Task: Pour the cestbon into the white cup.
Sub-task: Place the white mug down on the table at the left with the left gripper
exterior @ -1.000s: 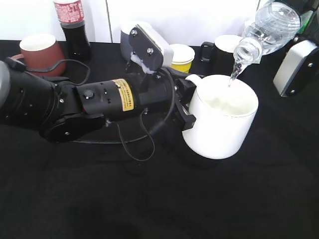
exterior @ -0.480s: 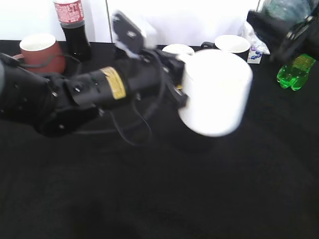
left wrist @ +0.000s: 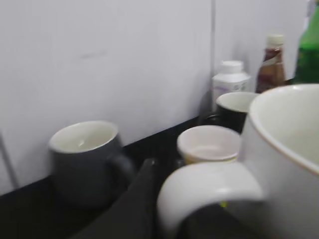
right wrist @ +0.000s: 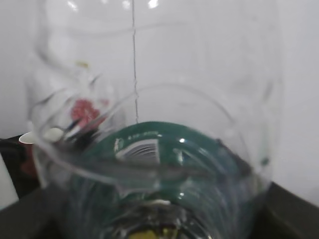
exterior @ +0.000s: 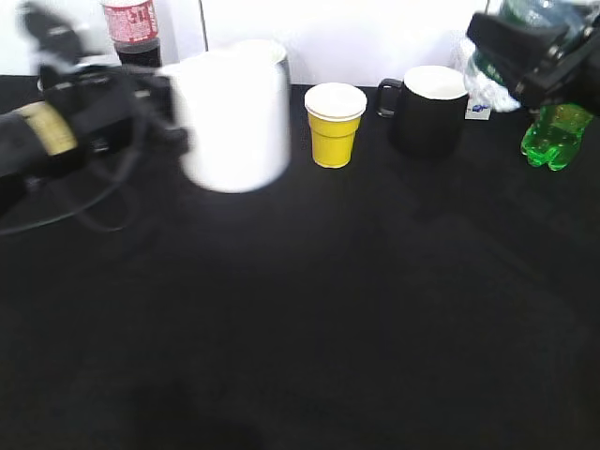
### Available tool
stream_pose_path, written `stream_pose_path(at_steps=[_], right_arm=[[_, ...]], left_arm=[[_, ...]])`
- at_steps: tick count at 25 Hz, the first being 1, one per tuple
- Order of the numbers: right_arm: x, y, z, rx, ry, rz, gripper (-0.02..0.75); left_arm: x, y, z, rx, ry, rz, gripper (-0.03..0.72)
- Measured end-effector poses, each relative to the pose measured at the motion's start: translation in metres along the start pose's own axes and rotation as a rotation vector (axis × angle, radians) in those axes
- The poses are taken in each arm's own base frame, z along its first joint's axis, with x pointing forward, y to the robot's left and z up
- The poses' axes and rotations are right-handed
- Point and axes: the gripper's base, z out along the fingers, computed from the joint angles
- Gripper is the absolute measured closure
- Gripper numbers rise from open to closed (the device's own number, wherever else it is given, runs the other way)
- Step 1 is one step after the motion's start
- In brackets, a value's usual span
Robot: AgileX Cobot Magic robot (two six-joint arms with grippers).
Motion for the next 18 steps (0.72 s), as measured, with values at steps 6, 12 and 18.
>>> stream_pose_path(at_steps=[6, 12, 18], right_arm=[[0.002, -0.001, 0.000, 0.014, 0.025, -0.002, 0.246], [0.005, -0.002, 0.000, 0.027, 0.050, -0.001, 0.246], [0.006, -0.003, 0.000, 0.037, 0.069, -0.001, 0.246]], left_arm=[[0.016, 0.035, -0.024, -0.180, 0.037, 0.017, 0.636], [0.082, 0.056, -0.014, -0.357, 0.067, -0.125, 0.636], [0.098, 0.073, 0.016, -0.365, 0.043, -0.076, 0.636]])
